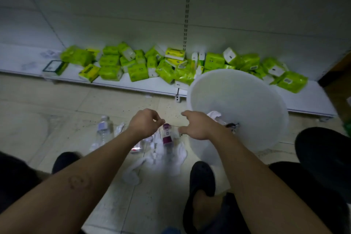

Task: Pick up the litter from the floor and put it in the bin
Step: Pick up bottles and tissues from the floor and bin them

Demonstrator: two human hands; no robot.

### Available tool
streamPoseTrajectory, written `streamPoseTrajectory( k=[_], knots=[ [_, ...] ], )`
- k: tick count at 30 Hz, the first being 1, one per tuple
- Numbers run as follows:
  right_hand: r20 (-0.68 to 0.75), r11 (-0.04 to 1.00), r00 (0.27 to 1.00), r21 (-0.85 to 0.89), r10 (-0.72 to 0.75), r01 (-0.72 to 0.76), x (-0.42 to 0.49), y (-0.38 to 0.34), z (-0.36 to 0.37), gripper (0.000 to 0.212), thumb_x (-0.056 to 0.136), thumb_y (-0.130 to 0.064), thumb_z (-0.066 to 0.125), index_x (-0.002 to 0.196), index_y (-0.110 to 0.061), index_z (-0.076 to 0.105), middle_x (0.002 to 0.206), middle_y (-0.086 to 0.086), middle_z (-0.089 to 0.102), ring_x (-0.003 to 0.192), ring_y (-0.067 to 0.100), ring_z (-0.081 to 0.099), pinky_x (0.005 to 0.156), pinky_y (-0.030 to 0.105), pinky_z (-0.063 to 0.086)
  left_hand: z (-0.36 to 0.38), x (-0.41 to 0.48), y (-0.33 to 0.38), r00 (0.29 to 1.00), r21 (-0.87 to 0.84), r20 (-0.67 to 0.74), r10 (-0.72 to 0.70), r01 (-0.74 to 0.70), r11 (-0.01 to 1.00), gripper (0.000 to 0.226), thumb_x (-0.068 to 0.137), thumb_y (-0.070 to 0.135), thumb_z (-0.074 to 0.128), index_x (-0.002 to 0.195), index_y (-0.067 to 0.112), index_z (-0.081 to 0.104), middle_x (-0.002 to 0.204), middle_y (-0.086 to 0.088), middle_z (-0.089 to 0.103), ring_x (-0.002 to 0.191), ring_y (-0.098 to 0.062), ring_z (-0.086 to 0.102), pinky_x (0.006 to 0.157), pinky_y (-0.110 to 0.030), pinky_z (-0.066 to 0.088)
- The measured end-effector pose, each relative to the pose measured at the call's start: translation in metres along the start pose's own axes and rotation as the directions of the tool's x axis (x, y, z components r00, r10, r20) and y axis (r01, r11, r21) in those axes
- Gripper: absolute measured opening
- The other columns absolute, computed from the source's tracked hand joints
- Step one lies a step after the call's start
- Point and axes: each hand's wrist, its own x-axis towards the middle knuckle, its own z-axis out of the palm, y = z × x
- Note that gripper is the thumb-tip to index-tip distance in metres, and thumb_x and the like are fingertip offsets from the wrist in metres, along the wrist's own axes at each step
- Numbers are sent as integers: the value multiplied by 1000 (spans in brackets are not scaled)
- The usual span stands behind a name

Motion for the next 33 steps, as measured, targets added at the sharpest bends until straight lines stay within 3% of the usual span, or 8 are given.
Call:
streamPoseTrajectory(
  k=[7, 12, 17, 21, 23, 26, 29, 33],
  knots=[
    [172, 997, 984, -66, -37, 49, 40, -39, 60, 63, 86, -39, 60, 140, -12, 41, 143, 12, 47, 125, 29, 49, 98, 34, 42, 4, -28, -94, 989, 39, 67, -134, 132, 991, 35, 77, 43, 71, 105, 23, 65, 112, -3, 69, 96, -21, 64, 82, -30, 49],
    [326, 989, 935, -91, 142, -118, 83, -28, 104, 53, 90, -33, 56, 134, -4, 49, 139, 18, 50, 124, 33, 51, 86, 32, 43, 26, -33, -156, 951, 65, 213, -226, 217, 974, 53, 80, 40, 68, 129, 23, 54, 131, -6, 58, 118, -25, 55, 98, -37, 46],
    [489, 964, 832, -96, 261, -246, 106, -3, 166, 63, 91, -33, 57, 145, -7, 34, 150, 12, 36, 131, 29, 43, 96, 29, 39, 74, -24, -202, 873, 96, 399, -282, 266, 959, 54, 81, 41, 65, 130, 22, 53, 134, -6, 53, 118, -24, 52, 99, -38, 45],
    [543, 973, 807, -145, 231, -180, 122, -5, 218, 41, 91, -29, 55, 124, -3, 59, 130, 15, 57, 116, 28, 57, 86, 29, 44, 121, -12, -223, 844, 84, 459, -277, 269, 960, 47, 82, 40, 65, 125, 21, 59, 132, -8, 52, 116, -25, 53, 99, -38, 46],
    [574, 981, 795, -119, 196, -156, 130, -6, 247, 38, 94, -27, 52, 124, -6, 58, 130, 13, 57, 116, 25, 55, 84, 25, 39, 143, -6, -232, 829, 77, 489, -270, 268, 960, 44, 82, 39, 63, 123, 22, 60, 138, -8, 46, 119, -25, 50, 101, -42, 45],
    [628, 979, 751, -140, 204, -148, 140, 0, 288, 52, 94, -35, 50, 140, -11, 43, 149, 13, 37, 136, 30, 36, 107, 36, 34, 168, 6, -247, 828, 128, 501, -251, 216, 968, 43, 85, 38, 58, 127, 28, 56, 156, -5, 24, 134, -29, 35, 108, -50, 36],
    [638, 962, 724, -234, 263, -143, 149, 16, 320, 68, 91, -45, 49, 151, -29, 20, 161, 14, -6, 146, 40, 1, 119, 48, 16, 188, 19, -257, 823, 176, 516, -237, 169, 970, 49, 87, 38, 55, 135, 35, 47, 161, 1, 9, 146, -29, 11, 113, -56, 21],
    [539, 957, 791, -190, 290, -221, 153, 36, 346, 83, 86, -45, 57, 151, -31, 7, 158, 13, -21, 147, 38, -8, 117, 52, 18, 201, 26, -259, 860, 239, 458, -225, 124, 963, 53, 87, 36, 51, 138, 25, 41, 149, -6, 38, 136, -32, 31, 106, -55, 31]
  ],
)
